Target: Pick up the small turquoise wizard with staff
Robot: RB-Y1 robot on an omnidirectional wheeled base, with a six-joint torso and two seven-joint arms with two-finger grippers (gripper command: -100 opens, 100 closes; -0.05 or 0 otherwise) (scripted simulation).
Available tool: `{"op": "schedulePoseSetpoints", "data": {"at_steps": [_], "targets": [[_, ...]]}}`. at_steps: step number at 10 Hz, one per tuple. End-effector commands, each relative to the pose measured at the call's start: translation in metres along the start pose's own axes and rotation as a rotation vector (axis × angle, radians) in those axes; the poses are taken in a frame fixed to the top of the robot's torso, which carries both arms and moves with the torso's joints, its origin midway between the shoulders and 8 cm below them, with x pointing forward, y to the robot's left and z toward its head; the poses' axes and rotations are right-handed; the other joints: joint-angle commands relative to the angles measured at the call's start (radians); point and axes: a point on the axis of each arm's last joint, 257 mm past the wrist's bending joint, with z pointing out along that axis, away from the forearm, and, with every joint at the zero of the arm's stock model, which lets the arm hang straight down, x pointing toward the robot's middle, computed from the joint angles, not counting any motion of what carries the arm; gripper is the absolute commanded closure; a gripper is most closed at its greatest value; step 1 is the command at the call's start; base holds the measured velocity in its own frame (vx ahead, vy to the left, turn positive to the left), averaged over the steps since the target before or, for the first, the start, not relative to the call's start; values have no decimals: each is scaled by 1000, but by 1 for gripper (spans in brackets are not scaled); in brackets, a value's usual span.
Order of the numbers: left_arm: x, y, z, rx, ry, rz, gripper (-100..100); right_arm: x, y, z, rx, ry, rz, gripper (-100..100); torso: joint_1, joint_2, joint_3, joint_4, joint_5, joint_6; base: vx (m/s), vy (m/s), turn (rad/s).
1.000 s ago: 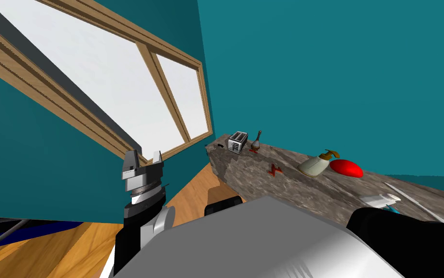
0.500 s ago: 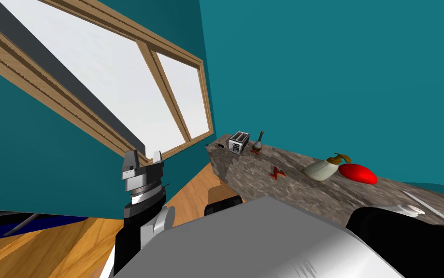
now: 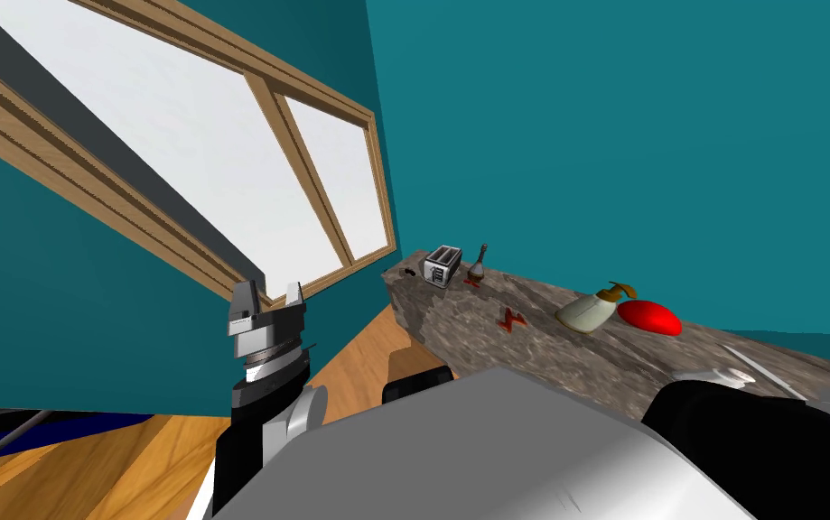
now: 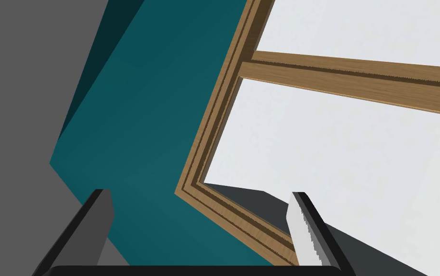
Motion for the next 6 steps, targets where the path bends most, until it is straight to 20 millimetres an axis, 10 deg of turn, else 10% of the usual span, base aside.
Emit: {"op": "schedulePoseSetpoints", "data": {"at_steps": [1,5,6], "targets": [[0,0,0,0,0,0,0,-5,8,3,-2,-3,-6,-100,0,0,0,0,0,0,-23,-14,-43],[0,0,0,0,0,0,0,-15,18,7,-6,-11,-15,-100,0,0,0,0,0,0,-18,-14,-34],[0,0,0,0,0,0,0,-15,18,7,-5,-11,-15,100,1,0,0,0,0,0,0,0,0]]}}
